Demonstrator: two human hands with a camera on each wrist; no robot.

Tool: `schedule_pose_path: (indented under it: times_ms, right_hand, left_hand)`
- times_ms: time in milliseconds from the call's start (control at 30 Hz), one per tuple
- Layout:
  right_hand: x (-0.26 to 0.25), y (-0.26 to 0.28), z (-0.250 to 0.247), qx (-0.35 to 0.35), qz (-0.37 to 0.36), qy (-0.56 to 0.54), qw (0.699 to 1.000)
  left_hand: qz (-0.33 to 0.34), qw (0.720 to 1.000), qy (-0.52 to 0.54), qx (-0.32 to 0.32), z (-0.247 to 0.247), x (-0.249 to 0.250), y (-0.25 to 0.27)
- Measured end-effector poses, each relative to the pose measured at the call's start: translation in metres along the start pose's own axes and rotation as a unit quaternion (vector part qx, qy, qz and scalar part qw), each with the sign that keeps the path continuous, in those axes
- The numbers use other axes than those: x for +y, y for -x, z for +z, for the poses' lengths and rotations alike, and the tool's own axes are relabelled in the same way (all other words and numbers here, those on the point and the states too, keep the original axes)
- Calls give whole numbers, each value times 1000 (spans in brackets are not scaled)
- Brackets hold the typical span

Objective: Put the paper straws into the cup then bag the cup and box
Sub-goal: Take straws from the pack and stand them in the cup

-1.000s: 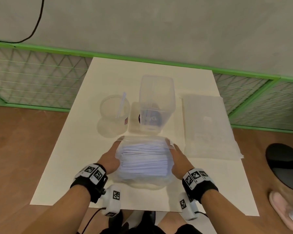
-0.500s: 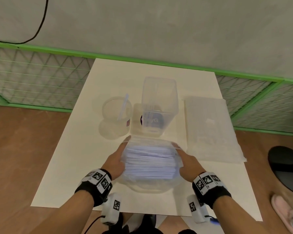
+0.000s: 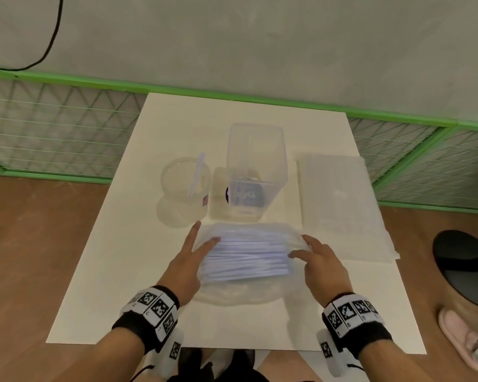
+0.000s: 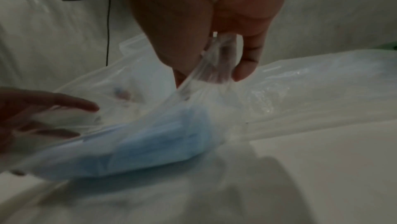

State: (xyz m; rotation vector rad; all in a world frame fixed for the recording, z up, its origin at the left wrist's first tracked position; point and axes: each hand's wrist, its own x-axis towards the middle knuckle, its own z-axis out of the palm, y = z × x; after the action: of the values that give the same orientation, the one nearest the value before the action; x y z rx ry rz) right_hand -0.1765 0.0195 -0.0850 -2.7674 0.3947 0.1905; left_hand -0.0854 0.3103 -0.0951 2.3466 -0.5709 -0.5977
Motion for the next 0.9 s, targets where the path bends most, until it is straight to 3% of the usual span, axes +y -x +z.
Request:
schedule_pose_path:
  times_ms: [167, 267, 367, 500, 633, 733, 900]
  right_hand:
    - [-3, -6, 4, -84, 37, 83, 992]
    - [-5, -14, 15, -121, 39, -23, 992]
    - [-2, -28, 28, -145, 31, -101, 984]
    - [-10, -40, 28, -174, 1, -167, 970]
    - [-8, -41, 32, -113, -18, -255, 960]
    - [0, -34, 26, -134, -24, -242, 961]
    - [27, -21, 13, -157, -35, -188, 969]
  left_hand:
    - [-102, 991, -79, -40, 6, -8, -10]
    - [-149, 985, -47, -73, 11, 0, -28]
    - [-172, 983, 18, -65, 14, 4, -44]
    - [-154, 982, 102, -30, 18, 9, -53]
    - [-158, 974, 162, -28, 21, 9, -51]
    - [-148, 971, 184, -34, 23, 7, -46]
    - [-79, 989, 119, -25, 20, 13, -30]
